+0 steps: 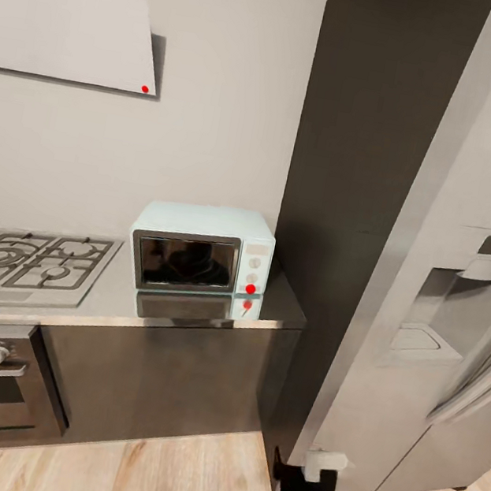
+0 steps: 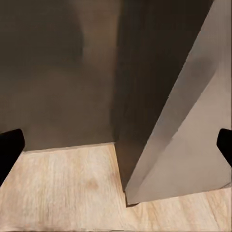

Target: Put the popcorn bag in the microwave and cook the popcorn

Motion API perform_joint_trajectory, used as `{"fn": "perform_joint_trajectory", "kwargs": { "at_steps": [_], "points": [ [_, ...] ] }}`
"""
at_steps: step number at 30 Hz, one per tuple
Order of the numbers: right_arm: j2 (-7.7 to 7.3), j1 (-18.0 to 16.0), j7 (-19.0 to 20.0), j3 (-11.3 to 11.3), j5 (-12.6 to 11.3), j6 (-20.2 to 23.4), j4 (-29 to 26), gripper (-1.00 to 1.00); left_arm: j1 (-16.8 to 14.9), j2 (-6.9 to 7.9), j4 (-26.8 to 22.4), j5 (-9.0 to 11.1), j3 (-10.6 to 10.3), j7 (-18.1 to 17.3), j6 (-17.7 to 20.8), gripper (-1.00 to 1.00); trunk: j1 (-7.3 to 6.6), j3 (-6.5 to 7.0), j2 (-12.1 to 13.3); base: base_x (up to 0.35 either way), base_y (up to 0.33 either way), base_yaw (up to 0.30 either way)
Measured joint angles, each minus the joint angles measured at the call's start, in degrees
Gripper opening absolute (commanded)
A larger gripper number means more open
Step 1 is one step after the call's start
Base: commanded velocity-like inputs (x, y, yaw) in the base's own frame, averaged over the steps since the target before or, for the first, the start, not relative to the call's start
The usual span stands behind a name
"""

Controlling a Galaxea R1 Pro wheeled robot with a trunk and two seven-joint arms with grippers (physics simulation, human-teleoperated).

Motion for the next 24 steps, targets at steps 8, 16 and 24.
{"fn": "perform_joint_trajectory", "kwargs": {
  "at_steps": [8,16,24],
  "points": [
    [4.97,0.27,-9.27,20.75,4.11,12.5,-3.23,1.0,0.0,0.02,3.92,3.19,-0.06,-0.01,-0.95,1.0,0.0,0.17,0.0,0.0,0.0,0.123],
    [4.97,-7.47,-17.47,23.51,4.95,14.49,-8.75,1.0,0.0,-0.16,3.99,2.68,-0.42,-0.03,-0.94,1.0,0.01,0.42,0.01,0.0,0.0,0.121],
    [4.97,-33.69,-19.21,21.92,-8.69,22.56,1.79,1.0,0.0,0.1,5.72,3.46,-0.19,-0.09,-0.86,1.0,0.01,0.42,0.02,0.0,0.0,0.001]
  ]
}}
